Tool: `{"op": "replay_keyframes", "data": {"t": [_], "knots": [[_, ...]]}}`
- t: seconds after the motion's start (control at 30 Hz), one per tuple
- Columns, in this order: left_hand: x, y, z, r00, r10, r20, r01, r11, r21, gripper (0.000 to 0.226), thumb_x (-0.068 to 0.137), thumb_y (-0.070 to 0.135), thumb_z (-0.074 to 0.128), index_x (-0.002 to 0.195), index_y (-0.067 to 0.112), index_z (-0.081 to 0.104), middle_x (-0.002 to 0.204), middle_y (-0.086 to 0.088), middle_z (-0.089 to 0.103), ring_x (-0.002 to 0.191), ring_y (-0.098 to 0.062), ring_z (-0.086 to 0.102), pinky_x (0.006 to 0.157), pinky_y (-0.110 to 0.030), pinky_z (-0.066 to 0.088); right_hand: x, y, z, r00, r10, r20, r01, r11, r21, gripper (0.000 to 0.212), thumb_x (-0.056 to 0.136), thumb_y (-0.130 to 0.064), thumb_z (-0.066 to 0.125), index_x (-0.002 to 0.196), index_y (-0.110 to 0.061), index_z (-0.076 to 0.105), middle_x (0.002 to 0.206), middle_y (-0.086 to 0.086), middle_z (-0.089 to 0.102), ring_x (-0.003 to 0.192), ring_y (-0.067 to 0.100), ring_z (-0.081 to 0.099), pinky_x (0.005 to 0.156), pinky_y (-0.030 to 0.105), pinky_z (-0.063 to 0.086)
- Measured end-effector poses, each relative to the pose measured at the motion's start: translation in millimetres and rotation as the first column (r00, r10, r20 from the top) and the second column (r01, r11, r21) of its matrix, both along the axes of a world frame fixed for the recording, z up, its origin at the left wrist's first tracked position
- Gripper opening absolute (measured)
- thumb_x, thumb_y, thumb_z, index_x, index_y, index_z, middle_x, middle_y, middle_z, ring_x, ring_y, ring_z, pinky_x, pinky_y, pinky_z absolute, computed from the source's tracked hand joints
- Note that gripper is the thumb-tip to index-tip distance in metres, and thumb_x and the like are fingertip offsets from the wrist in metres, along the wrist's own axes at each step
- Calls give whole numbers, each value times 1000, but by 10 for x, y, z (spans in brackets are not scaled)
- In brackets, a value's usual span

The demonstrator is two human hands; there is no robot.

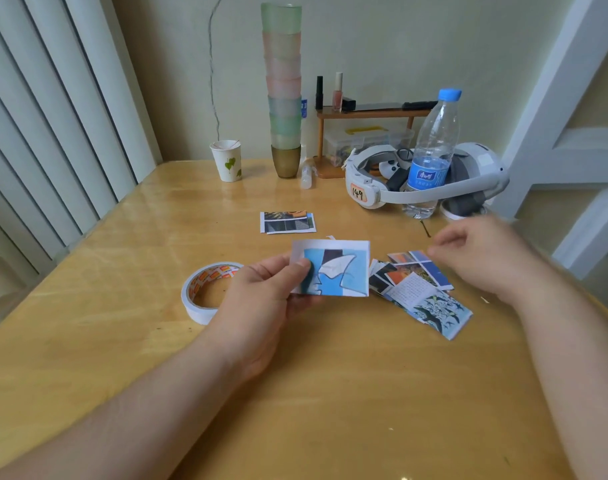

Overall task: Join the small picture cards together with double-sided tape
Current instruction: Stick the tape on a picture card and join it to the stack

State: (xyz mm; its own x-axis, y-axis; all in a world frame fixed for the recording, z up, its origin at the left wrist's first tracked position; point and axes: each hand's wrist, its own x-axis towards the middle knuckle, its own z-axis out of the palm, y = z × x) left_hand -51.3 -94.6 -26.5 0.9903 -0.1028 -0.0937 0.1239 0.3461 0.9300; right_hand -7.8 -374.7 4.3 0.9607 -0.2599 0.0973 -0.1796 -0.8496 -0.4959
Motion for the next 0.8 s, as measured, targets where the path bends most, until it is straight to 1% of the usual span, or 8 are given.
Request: {"op": "replay_keyframes", "data": {"t": [0.13,0.2,0.37,0.47,0.57,0.63,0.7,0.8], "knots": [[-6,-43,-4,1000,-21,-13,21,1000,6,21,105,9,57,105,6,78,107,-13,80,97,-21,75,72,-24,63,23,19,-53,966,54,-254,-60,998,-16,49,64,-62,90,97,-33,69,100,-9,67,91,12,65,75,33,52],[-2,-44,-7,1000,-22,-14,22,1000,4,21,105,9,56,106,5,77,107,-14,80,97,-21,75,71,-24,63,-8,87,-31,941,84,-328,-114,991,-74,56,58,-64,92,97,-32,66,101,-10,62,91,11,62,79,33,54],[13,-24,-6,999,-13,-37,13,1000,-18,21,105,9,56,106,3,76,107,-16,80,96,-22,75,73,-26,64,-69,194,24,913,116,-392,-170,979,-108,42,68,-48,93,91,-22,70,88,-4,72,80,11,67,76,32,56],[12,-14,7,998,-6,-55,4,999,-34,20,105,8,56,104,1,75,107,-18,80,93,-23,76,73,-28,64,-85,212,26,911,150,-384,-184,981,-54,28,74,-40,92,84,-20,74,78,-4,77,75,13,73,71,33,58],[23,-9,13,997,12,-77,-16,999,-50,20,105,10,56,105,-1,73,108,-20,79,93,-24,77,73,-30,65,-110,171,86,928,160,-337,-199,976,-84,16,87,-37,81,87,-24,72,85,-3,75,78,12,69,65,33,50],[26,-5,20,996,21,-91,-26,998,-58,21,106,13,56,108,-1,71,109,-20,79,95,-25,77,74,-32,64,-140,109,160,943,202,-263,-220,975,-38,8,97,-32,70,89,-29,71,86,-6,74,79,13,68,68,36,52],[30,0,19,994,29,-105,-35,998,-57,22,107,15,55,112,-1,70,107,-20,79,96,-26,76,76,-34,64,-204,88,241,942,267,-205,-249,962,111,18,103,-25,61,93,-35,70,89,-7,74,84,14,69,70,38,55],[49,-1,4,993,41,-114,-46,998,-46,23,107,15,55,115,-2,68,106,-19,79,94,-26,77,79,-37,64,-270,143,299,925,358,-130,-331,925,186,31,104,-18,58,98,-47,67,99,-10,72,90,12,71,70,38,58]]}}
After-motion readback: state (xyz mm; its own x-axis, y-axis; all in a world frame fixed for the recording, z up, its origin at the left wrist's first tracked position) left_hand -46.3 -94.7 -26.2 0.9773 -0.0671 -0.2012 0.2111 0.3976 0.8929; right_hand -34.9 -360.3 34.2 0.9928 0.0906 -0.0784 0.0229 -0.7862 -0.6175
